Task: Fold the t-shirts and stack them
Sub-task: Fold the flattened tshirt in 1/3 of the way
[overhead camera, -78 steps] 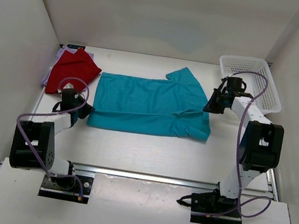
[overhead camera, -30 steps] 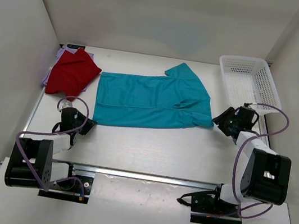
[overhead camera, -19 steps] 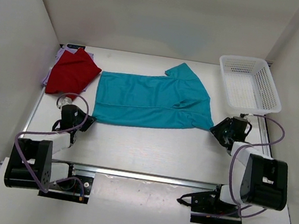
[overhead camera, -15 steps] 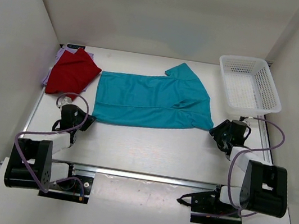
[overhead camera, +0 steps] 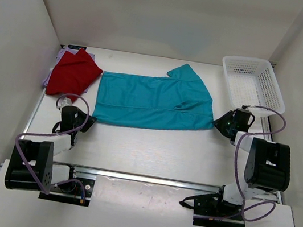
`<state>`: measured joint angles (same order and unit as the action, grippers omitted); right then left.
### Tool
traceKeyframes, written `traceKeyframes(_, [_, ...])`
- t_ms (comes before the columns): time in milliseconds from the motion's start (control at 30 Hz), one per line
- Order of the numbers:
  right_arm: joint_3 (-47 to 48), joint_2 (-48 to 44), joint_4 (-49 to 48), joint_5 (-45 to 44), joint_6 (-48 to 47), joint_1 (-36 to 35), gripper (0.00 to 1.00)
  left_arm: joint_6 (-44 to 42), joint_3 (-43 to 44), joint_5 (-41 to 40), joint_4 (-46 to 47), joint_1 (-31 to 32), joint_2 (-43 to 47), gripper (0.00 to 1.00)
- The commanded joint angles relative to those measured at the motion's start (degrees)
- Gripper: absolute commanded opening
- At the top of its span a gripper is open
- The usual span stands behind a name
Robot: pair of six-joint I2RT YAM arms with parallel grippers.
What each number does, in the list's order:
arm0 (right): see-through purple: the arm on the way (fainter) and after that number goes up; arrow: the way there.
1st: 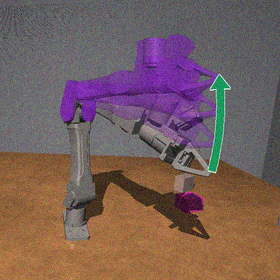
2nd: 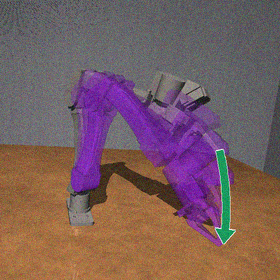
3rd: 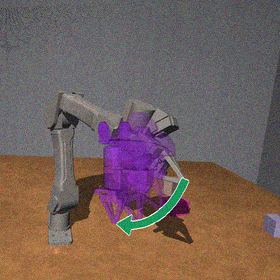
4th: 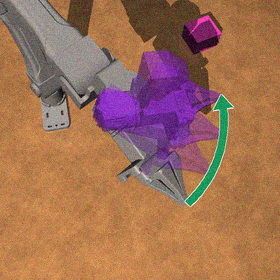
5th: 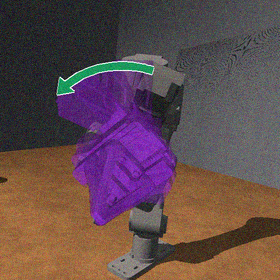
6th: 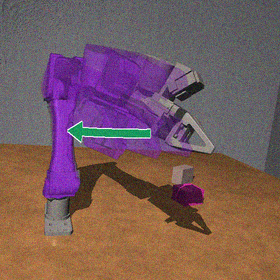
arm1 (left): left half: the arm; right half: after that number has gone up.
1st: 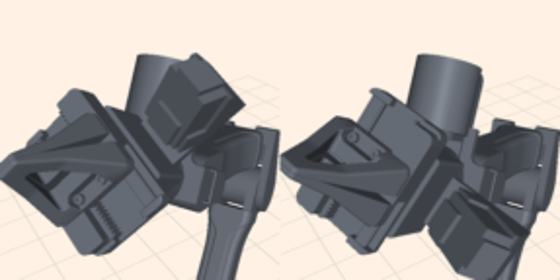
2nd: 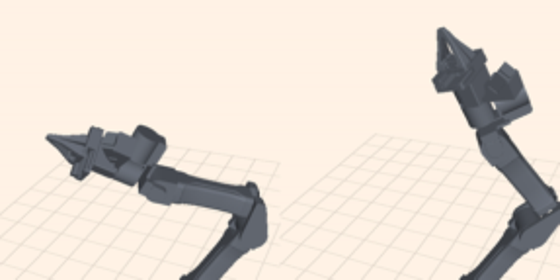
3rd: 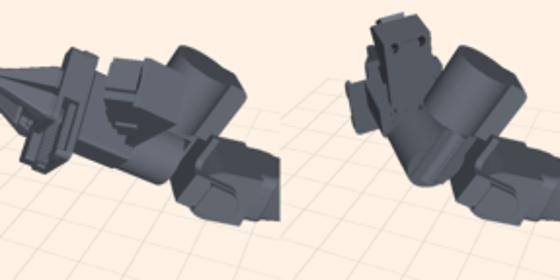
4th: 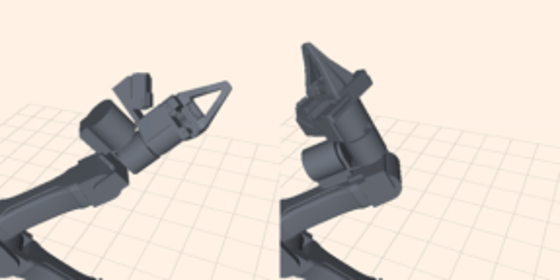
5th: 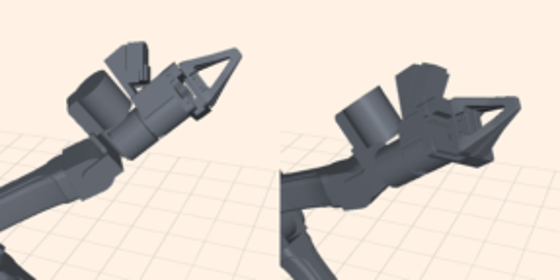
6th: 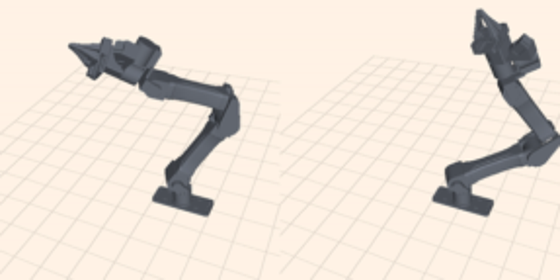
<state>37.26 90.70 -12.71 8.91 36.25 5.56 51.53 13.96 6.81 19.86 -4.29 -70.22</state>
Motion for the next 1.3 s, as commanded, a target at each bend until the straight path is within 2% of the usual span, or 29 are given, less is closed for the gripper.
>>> traceKeyframes(0, [0.89,0.79,-1.44,0.49,0.05,-0.12,0.21,-0.55,0.37,-0.83,1.06,-0.19,-0.71,0.00])
traceKeyframes(67, [0.28,1.23,-1.70,2.07,1.80,1.55,0.06,-1.25,0.37,-1.09,0.63,-0.80,-0.89,0.00])
traceKeyframes(133, [-0.34,0.28,-2.32,1.47,2.24,2.61,0.01,-1.78,0.20,-1.09,0.44,-1.76,-0.98,0.00])
traceKeyframes(367, [-0.34,-2.19,1.53,-3.36,0.58,2.26,0.00,-2.83,1.33,-2.58,-1.22,-2.83,0.16,0.00])
traceKeyframes(467, [-4.01,-4.56,1.99,-3.20,1.72,2.26,0.00,-3.71,0.81,-3.73,-3.42,-1.60,1.75,0.00])
traceKeyframes(567, [-9.11,-9.91,2.08,-2.24,3.30,1.65,0.00,-3.98,-0.42,-3.90,-5.61,-0.46,4.46,0.00])
traceKeyframes(700, [-13.34,-18.25,8.73,-0.56,4.26,3.05,0.00,-7.13,-2.09,-4.35,-11.93,0.69,9.56,0.00])
traceKeyframes(867, [-20.37,-33.27,17.96,-2.14,4.10,3.75,0.00,-10.39,-5.86,1.79,-23.34,-5.62,19.65,0.00])
traceKeyframes(967, [-21.87,-42.06,23.94,-3.89,2.96,4.11,0.00,-13.29,-6.48,1.81,-29.68,-6.16,26.68,0.01])
traceKeyframes(1000, [-22.48,-44.96,24.92,-4.68,2.51,4.02,0.06,-14.08,-6.48,1.80,-30.92,-6.25,27.49,0.09])
traceKeyframes(1033, [-22.49,-45.78,25.45,-4.95,0.94,3.93,0.23,-14.17,-6.22,2.50,-30.50,-5.47,27.50,0.17])
traceKeyframes(1067, [-21.97,-46.74,26.67,-4.95,0.41,3.32,0.38,-14.26,-6.13,4.60,-29.53,-5.03,26.89,0.33])
traceKeyframes(1100, [-20.74,-46.84,27.55,-5.30,-0.03,3.31,0.51,-14.44,-5.35,6.44,-29.96,-4.15,25.75,0.55])
traceKeyframes(1133, [-18.82,-46.75,27.56,-4.17,-0.30,2.88,0.55,-14.35,-4.47,7.16,-29.79,-3.97,25.48,0.73])
traceKeyframes(1167, [-18.19,-46.84,27.56,-3.20,-1.43,2.96,0.59,-14.79,-2.90,7.08,-30.92,-3.44,25.83,0.83])
traceKeyframes(1200, [-15.57,-46.84,27.65,-3.02,-2.14,2.88,0.59,-15.05,-0.36,5.77,-31.80,-3.27,26.70,0.99])
traceKeyframes(1233, [-13.11,-46.75,27.91,-3.28,-3.37,2.27,0.59,-16.18,0.80,5.06,-33.64,-3.00,27.06,0.99])
traceKeyframes(1267, [-11.17,-46.32,26.78,-1.63,-5.29,1.22,0.52,-17.24,3.86,4.97,-34.70,-3.35,26.97,0.99])
